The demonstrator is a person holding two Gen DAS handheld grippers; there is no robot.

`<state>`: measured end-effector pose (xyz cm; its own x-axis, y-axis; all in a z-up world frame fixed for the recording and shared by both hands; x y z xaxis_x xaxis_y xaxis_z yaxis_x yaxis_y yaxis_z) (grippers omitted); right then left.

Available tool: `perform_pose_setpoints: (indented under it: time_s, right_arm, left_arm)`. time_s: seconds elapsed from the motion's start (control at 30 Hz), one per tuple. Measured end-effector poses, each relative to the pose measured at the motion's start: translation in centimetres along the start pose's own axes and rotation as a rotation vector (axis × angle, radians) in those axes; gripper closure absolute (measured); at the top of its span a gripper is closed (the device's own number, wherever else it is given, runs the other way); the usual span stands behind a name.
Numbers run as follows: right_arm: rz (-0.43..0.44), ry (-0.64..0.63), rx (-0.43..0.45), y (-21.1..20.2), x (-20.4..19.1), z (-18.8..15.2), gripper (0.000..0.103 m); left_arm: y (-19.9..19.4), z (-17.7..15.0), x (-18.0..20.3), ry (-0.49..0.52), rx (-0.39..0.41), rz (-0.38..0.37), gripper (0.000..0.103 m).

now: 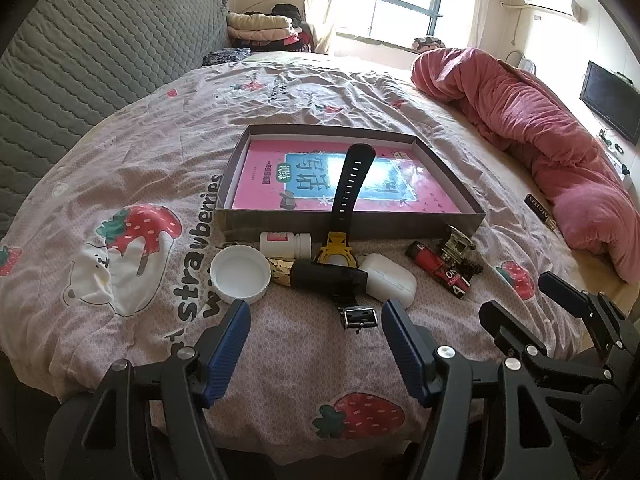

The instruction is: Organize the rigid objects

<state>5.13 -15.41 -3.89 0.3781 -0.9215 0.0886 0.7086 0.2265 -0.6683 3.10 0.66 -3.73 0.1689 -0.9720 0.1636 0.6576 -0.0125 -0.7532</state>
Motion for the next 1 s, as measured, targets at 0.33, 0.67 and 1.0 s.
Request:
perform_pose_setpoints:
  time_s: [0.33,0.67,1.0]
  right_arm:
    - [0.003,0.002,0.002,-0.1,0.0,0.0,0.019]
    - [0.004,0.013,0.004,0.0,0.1,0.1,0.019]
    - [0.007,0.038,0.009,0.2,0.8,0.3,0.019]
  left_arm:
    - [0.0,0.0,0.1,0.003,-0.002,0.001,0.036]
    - [0.2,-0.1,-0.1,-0.005,-0.004,0.008,0.036]
    - [0.6,0.3,-1.9,-0.040,-0.012,0.026,0.036]
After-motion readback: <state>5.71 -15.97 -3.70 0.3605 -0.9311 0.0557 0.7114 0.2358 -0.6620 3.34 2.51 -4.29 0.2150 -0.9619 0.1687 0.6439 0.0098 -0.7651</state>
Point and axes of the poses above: each gripper's, at about its wrist camera, not at the fingertips, and y roughly the way its jaws point, x to its right, z to its top, the point moved 5 cm from there along y, roughly the way its jaws point, and after that the axes turned 4 degrees about -y, right-handed, at the moved point
